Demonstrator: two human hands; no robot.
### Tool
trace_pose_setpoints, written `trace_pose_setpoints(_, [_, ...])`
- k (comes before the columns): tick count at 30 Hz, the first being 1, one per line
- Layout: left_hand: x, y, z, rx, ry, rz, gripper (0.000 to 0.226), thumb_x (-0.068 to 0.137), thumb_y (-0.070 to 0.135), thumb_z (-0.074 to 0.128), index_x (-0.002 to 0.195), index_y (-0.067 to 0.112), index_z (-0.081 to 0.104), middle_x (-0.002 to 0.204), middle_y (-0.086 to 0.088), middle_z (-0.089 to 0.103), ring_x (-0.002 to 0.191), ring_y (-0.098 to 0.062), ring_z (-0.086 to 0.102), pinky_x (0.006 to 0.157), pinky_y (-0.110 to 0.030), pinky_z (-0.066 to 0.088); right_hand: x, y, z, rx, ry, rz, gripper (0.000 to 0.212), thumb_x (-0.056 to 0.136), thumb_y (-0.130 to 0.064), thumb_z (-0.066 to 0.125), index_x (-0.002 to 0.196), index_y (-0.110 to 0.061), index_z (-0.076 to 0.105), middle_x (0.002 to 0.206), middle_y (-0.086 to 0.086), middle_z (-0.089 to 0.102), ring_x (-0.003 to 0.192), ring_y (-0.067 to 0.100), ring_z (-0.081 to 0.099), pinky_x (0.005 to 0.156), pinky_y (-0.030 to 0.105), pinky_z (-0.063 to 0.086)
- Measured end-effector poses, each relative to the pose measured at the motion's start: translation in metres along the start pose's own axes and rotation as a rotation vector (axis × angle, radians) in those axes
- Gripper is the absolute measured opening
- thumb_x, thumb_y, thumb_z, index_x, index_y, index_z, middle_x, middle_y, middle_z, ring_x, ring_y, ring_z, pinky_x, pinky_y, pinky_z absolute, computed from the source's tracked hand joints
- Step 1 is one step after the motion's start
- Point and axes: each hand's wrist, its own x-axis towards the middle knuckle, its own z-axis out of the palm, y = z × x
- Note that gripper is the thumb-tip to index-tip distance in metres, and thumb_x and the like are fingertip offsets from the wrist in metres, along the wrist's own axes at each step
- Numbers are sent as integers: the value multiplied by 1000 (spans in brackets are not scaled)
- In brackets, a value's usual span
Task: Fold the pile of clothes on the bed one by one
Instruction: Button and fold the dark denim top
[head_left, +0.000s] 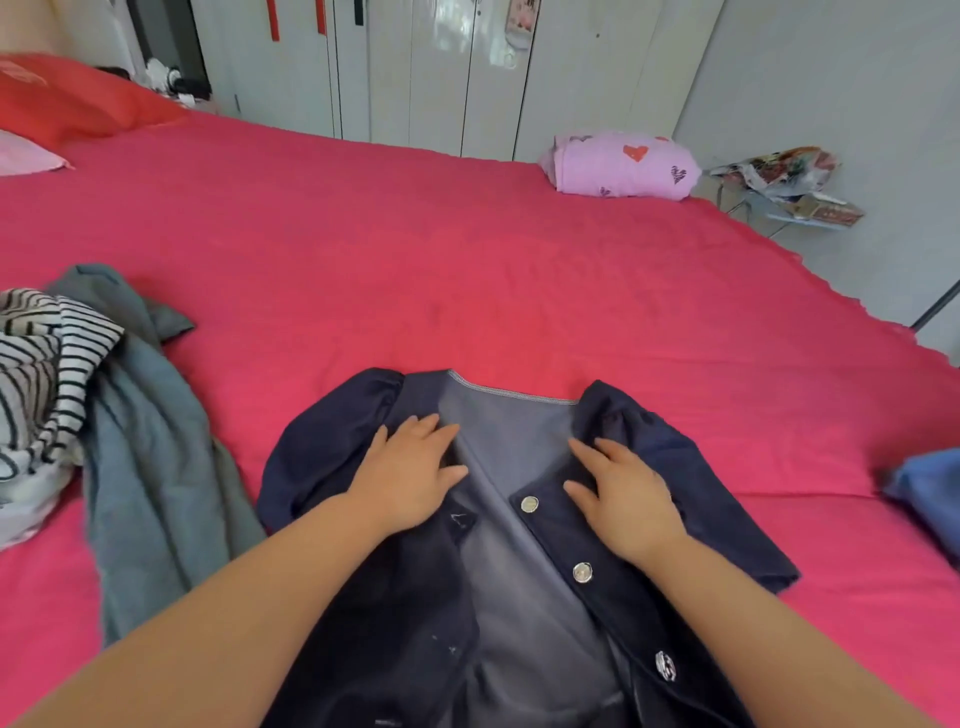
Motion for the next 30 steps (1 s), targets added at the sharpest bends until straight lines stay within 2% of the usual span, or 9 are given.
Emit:
trace_pose_setpoints(2, [-22,6,0,-53,27,6,59,97,42,39,148,23,18,157,0,12,145,-18,7,117,-40,9,-28,-10,1,-22,5,-67,52,92,-40,44,142,-27,37,147,5,37,137,22,32,111,39,29])
trace_pose_setpoints(7, [-88,13,5,-44,-181,84,59,96,42,40,148,23,20,158,0,9,145,-18,6,117,-38,10,-85,-23,4,-158,-311,-47,52,97,-40,39,146,-31,24,155,-5,19,145,20,10,115,45,14])
trace_pose_setpoints(9, [-108,10,-2,-123,-96,62,54,97,37,42,147,23,25,157,3,15,145,-15,9,118,-35,12,-96,-30,-6,-87,-261,-21,52,96,-39,41,145,-29,27,153,-1,26,144,19,16,115,43,18])
trace_pose_setpoints(12, [-132,4,-16,-126,-15,46,53,98,34,41,147,21,25,156,2,16,145,-16,10,117,-38,15,-110,-48,-19,14,-146,-121,52,94,-43,42,143,-26,35,143,3,43,135,20,34,109,36,31])
trace_pose_setpoints(17, [-173,-9,-15,-104,-50,-13,57,98,33,41,148,17,19,157,-4,12,145,-21,9,117,-40,15,-143,-113,-15,131,-165,-258,79,79,-78,14,145,-35,27,152,2,29,142,15,20,115,32,19])
trace_pose_setpoints(22, [-211,-27,-1,-104,-32,21,60,97,33,43,149,18,16,157,-2,14,144,-17,11,117,-31,14,-171,-137,19,-62,-442,-140,50,98,-48,29,146,-41,17,158,-5,1,145,28,0,114,53,10])
trace_pose_setpoints(25, [-231,-43,-2,-107,12,107,62,93,37,50,147,24,22,155,1,18,143,-13,14,116,-24,13,-175,-134,32,-83,-413,-18,47,101,-38,25,146,-41,15,158,-10,1,145,29,2,112,54,13])
trace_pose_setpoints(28, [-247,-46,-1,-49,84,335,63,78,58,57,135,33,44,149,-6,31,140,-22,24,114,-40,24,-169,-136,35,-78,-383,21,46,102,-31,26,145,-43,17,158,-11,3,145,30,3,111,54,15])
trace_pose_setpoints(30, [-255,-36,0,40,-15,454,72,68,68,58,133,43,42,155,-7,14,144,-27,4,116,-52,4,-167,-137,37,-68,-385,40,47,101,-29,27,145,-44,18,157,-13,4,145,29,3,112,54,16])
